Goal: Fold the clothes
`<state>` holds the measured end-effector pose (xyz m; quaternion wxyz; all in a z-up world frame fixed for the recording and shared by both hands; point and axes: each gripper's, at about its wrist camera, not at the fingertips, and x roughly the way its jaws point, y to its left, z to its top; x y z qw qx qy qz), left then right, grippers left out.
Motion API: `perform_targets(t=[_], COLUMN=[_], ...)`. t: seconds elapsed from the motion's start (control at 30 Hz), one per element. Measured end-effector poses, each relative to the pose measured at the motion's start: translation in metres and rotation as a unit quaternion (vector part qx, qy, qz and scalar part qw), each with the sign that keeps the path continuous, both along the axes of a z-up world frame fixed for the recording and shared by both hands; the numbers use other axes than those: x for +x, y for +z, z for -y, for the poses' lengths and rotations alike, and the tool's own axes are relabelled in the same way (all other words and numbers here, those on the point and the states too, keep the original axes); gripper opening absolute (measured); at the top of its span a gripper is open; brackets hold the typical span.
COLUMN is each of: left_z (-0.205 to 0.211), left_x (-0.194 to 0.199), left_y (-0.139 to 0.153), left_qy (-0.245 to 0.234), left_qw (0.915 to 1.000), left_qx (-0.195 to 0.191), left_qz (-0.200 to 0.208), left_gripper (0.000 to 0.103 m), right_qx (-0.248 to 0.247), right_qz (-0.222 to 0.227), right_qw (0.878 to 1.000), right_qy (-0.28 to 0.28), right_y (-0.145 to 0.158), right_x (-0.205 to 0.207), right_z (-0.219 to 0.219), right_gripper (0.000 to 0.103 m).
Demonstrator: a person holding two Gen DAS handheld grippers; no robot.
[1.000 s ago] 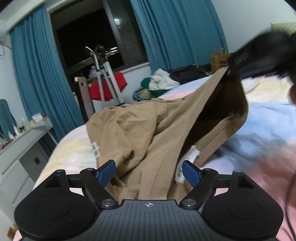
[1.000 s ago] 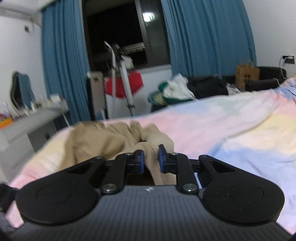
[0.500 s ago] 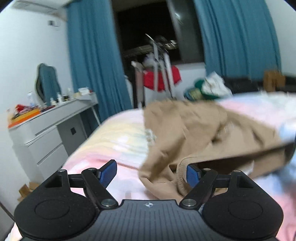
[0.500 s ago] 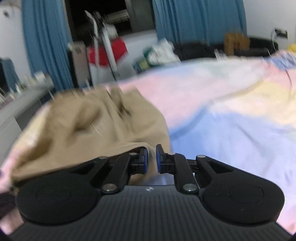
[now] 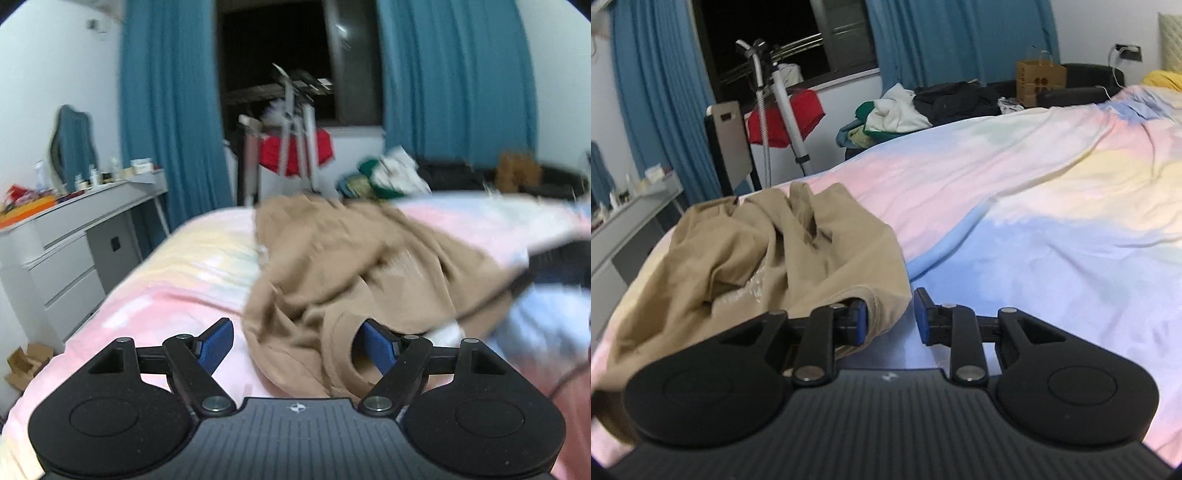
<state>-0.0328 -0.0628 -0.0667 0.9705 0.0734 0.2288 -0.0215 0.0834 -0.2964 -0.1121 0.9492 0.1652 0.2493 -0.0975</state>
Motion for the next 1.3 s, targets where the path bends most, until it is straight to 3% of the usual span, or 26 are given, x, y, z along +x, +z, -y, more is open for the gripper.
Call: perform_targets(t=[0.1,0.3,0.37,0.5,0.53,0.6,0.67,0.77,0.87,0.97,1.17,1.3], left_z=[0.011,0.010,-0.001,-0.024,-0.028,-0.031,-0.025,-0.030,-0.041,-0.052,-0.075,-0.087], left_x=[0.004,0.014,0.017,0.027,0.028,0.025,0.027,0.029,0.026,0.016,-0.014,-0.053], left_y=[-0.015,-0.025,-0.023,-0.013,-0.011,-0.004,0.002,0.020,0.060,0.130,0.288,0.389], left_qy=[-0.008,0.017,0.037,0.073,0.076,0.066,0.061,0.064,0.059,0.053,0.035,0.012], left_qw=[0.9989,0.9956,0.9957,0.9944,0.9940,0.9949,0.9972,0.9951,0.9898,0.9781,0.9392,0.9159], left_qx=[0.027,0.062,0.042,-0.013,-0.026,-0.053,-0.041,-0.068,-0.089,-0.102,-0.125,-0.124], left_qz=[-0.037,-0.067,-0.073,-0.076,-0.074,-0.054,-0.014,0.033,0.094,0.173,0.318,0.381], left_gripper=[0.074,0.070,0.061,0.050,0.047,0.025,0.011,0.004,0.003,0.003,0.003,0.003], right_qx=[0.000,-0.029,-0.028,0.019,0.035,0.056,0.058,0.020,0.002,-0.011,-0.036,-0.049], right_qz=[0.012,0.034,0.011,-0.083,-0.099,-0.089,-0.062,0.006,0.080,0.154,0.291,0.365], right_qw=[1.000,0.999,1.000,0.996,0.994,0.994,0.996,0.999,0.996,0.987,0.954,0.927], right_qy=[-0.005,-0.004,-0.004,0.000,0.000,0.003,0.017,0.032,0.034,0.049,0.067,0.074], right_y=[0.003,0.010,0.004,-0.020,-0.025,-0.025,-0.019,0.003,0.049,0.116,0.276,0.377], right_x=[-0.002,-0.008,-0.005,0.004,0.005,0.002,-0.001,-0.005,-0.011,-0.020,-0.056,-0.100], right_z=[0.000,-0.011,-0.010,0.001,0.004,0.007,0.001,-0.015,-0.020,-0.026,-0.041,-0.047], right_gripper=[0.029,0.029,0.029,0.029,0.029,0.023,0.007,0.005,0.005,0.005,0.005,0.005])
